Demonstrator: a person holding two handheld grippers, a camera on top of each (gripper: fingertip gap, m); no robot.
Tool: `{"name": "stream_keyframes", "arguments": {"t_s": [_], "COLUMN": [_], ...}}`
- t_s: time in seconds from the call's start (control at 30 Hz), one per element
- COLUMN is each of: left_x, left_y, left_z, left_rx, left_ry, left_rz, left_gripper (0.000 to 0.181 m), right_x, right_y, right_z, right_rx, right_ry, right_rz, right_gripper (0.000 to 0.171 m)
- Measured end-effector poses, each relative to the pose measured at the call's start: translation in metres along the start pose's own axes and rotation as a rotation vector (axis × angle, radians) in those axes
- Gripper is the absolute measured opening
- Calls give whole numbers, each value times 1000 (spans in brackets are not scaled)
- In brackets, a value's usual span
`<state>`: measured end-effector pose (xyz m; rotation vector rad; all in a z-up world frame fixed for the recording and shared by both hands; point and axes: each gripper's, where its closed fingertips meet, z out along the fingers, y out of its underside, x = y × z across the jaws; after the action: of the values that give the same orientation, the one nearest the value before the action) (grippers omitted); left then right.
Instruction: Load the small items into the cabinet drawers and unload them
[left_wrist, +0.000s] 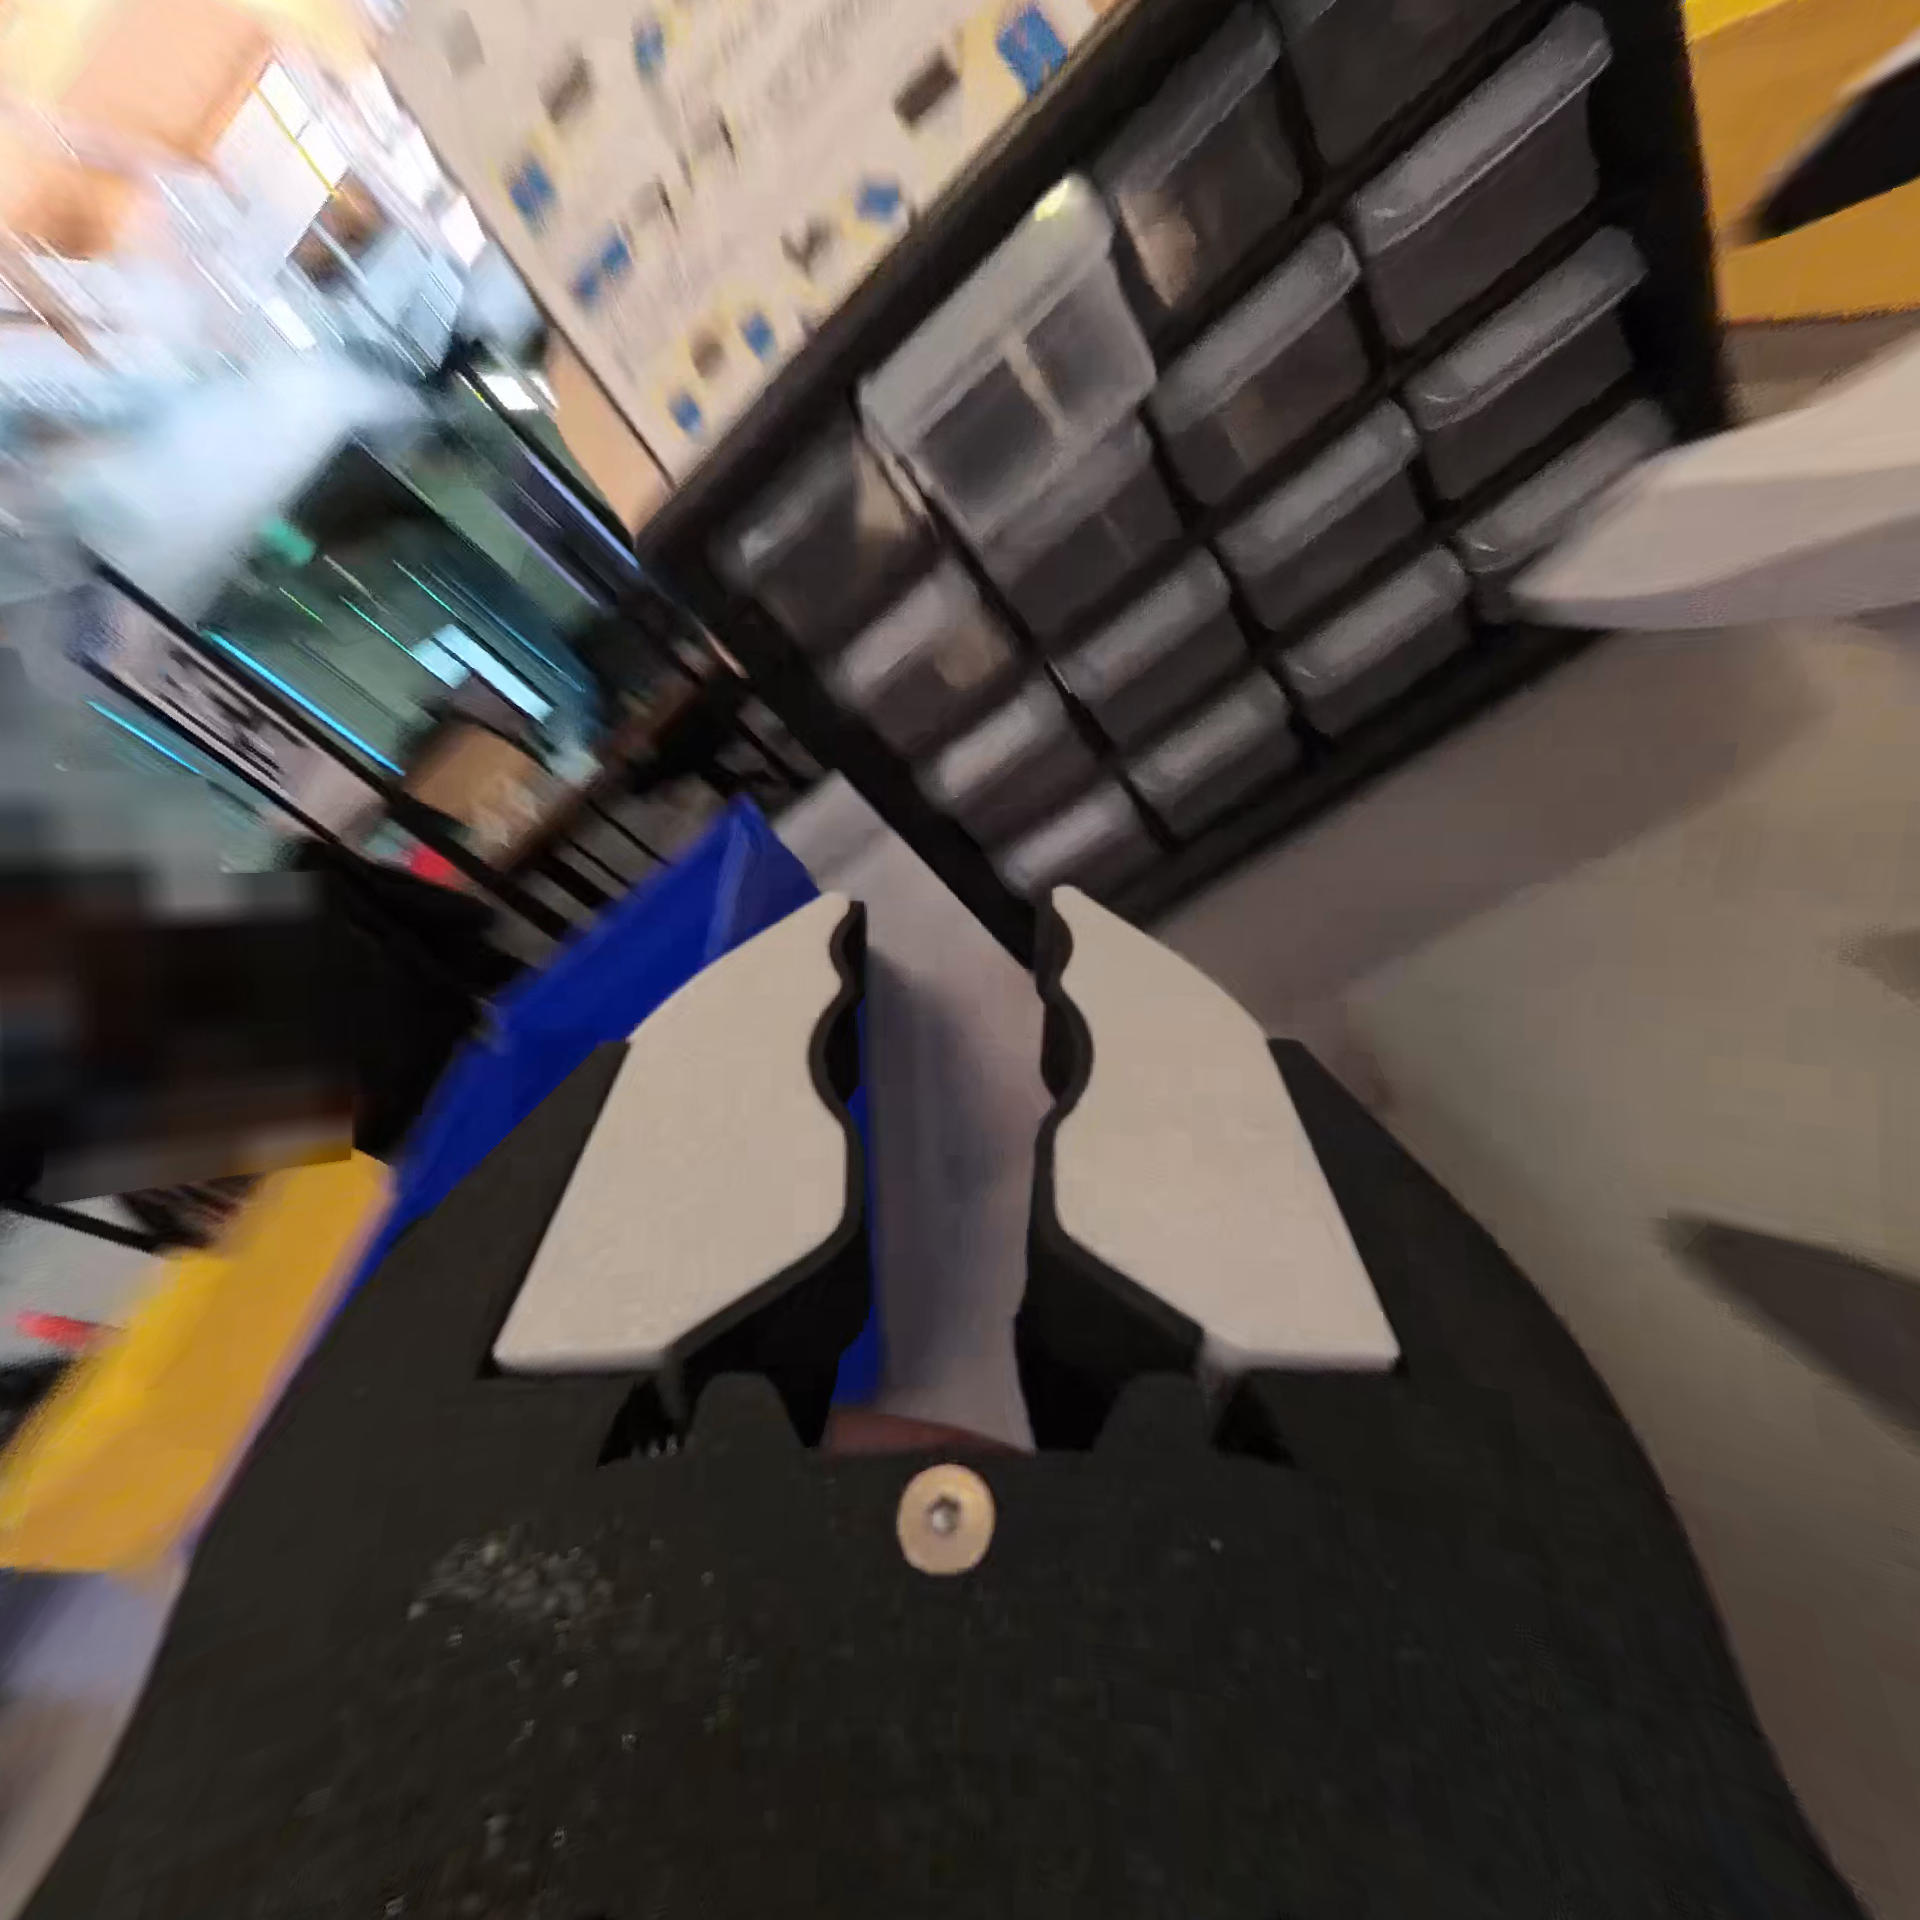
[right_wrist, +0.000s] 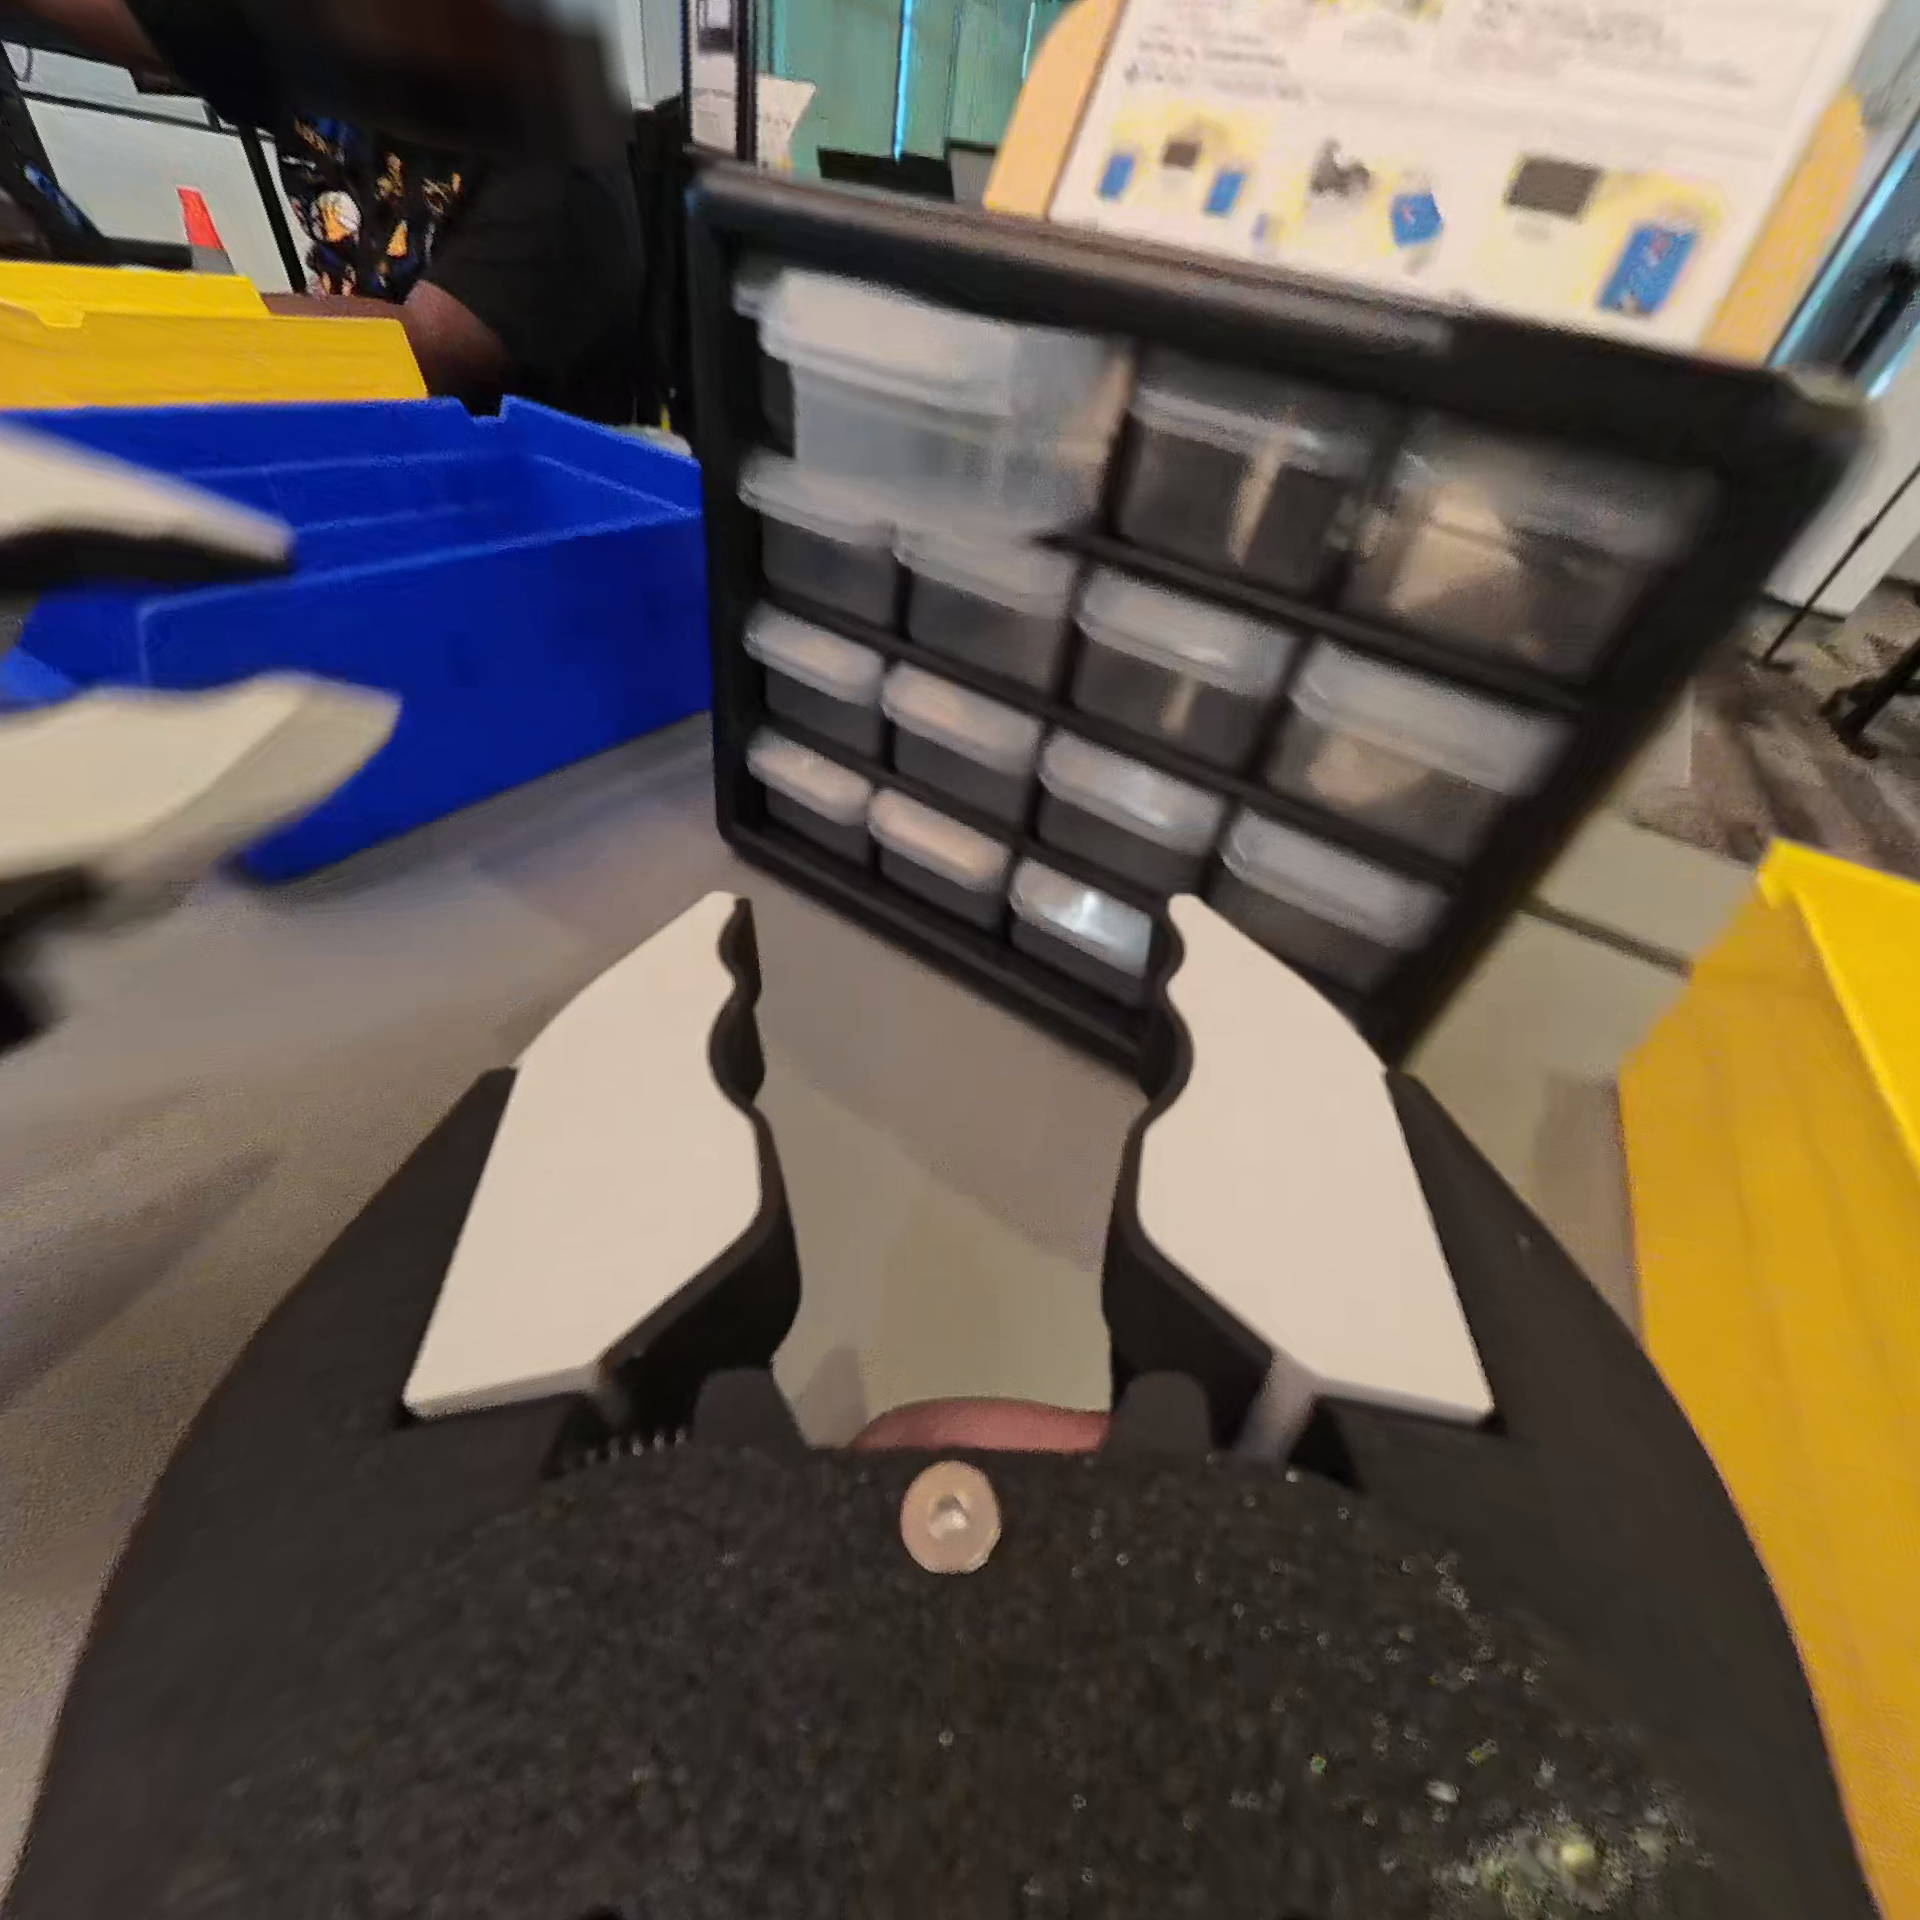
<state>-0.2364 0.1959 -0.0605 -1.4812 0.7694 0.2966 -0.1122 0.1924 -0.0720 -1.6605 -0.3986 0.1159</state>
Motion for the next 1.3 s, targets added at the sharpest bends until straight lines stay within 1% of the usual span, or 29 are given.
{"name": "stream_keyframes", "arguments": {"t_s": [0.07, 0.17, 0.23, 0.3, 0.37, 0.43, 0.5, 0.73, 0.8, 0.87, 0.93, 1.0, 1.13, 1.2, 1.3], "left_x": [6, 23, 36, 43, 42, 41, 43, 38, 38, 38, 41, 44, 44, 37, 14], "left_y": [26, 62, 75, 77, 72, 67, 63, 71, 73, 74, 75, 81, 100, 101, 93], "left_z": [-25, -61, -80, -91, -93, -92, -93, -89, -85, -83, -82, -81, -79, -79, -79], "left_rx": [-83, -205, -238, -246, -222, -194, -177, -191, -205, -218, -234, -273, -363, -363, -326], "left_ry": [113, 274, 377, 439, 451, 439, 441, 418, 433, 472, 519, 558, 548, 543, 541], "left_rz": [-230, -570, -733, -820, -829, -795, -781, -770, -804, -884, -978, -1022, -967, -939, -938], "left_gripper": [40, 45, 52, 59, 60, 62, 64, 65, 63, 64, 64, 62, 62, 63, 62], "right_x": [-8, -4, 1, 2, 0, -3, 1, -10, -14, -17, -17, -17, -15, -15, -14], "right_y": [-16, -40, -51, -61, -67, -69, -66, -65, -65, -66, -67, -67, -66, -66, -65], "right_z": [33, 66, 79, 87, 96, 102, 106, 89, 82, 76, 75, 75, 74, 75, 76], "right_rx": [19, 81, 124, 161, 179, 190, 183, 260, 271, 287, 284, 282, 280, 276, 270], "right_ry": [42, 154, 207, 230, 229, 234, 269, 287, 288, 284, 286, 286, 273, 271, 271], "right_rz": [-29, -43, -8, 27, 55, 78, 73, 63, 72, 65, 66, 73, 100, 92, 87], "right_gripper": [75, 80, 80, 80, 80, 80, 67, 66, 66, 65, 65, 65, 65, 65, 65]}}
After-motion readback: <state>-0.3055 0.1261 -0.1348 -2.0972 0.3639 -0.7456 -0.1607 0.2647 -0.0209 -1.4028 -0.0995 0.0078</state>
